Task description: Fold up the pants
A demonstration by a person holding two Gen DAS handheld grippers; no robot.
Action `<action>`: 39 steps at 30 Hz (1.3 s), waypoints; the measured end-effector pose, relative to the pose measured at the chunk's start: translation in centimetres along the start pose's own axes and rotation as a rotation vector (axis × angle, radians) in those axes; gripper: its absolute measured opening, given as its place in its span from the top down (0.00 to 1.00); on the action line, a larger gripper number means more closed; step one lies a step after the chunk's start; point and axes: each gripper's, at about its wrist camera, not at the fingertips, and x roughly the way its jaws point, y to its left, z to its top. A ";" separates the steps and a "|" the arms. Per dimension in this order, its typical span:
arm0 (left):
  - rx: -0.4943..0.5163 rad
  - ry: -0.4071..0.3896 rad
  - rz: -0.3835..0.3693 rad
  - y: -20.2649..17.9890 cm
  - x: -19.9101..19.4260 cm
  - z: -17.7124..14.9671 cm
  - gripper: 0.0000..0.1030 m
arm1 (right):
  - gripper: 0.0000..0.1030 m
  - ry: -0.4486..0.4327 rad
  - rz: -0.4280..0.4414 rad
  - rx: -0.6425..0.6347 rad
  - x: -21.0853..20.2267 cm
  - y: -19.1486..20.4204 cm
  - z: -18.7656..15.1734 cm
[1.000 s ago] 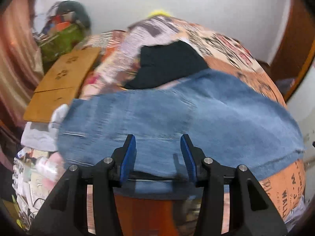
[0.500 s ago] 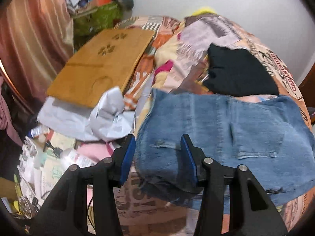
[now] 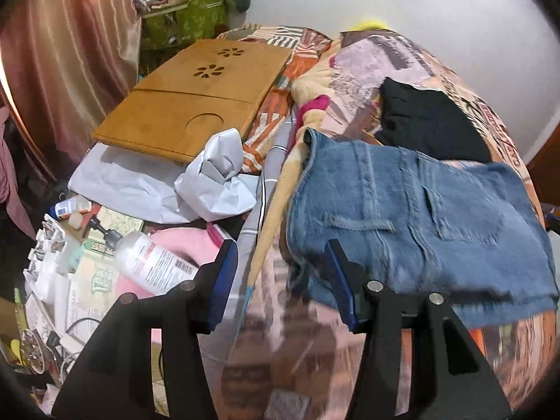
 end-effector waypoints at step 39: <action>0.046 -0.109 -0.027 -3.2 -2.7 2.7 0.91 | 0.54 0.070 0.002 0.145 -2.9 -2.3 -6.5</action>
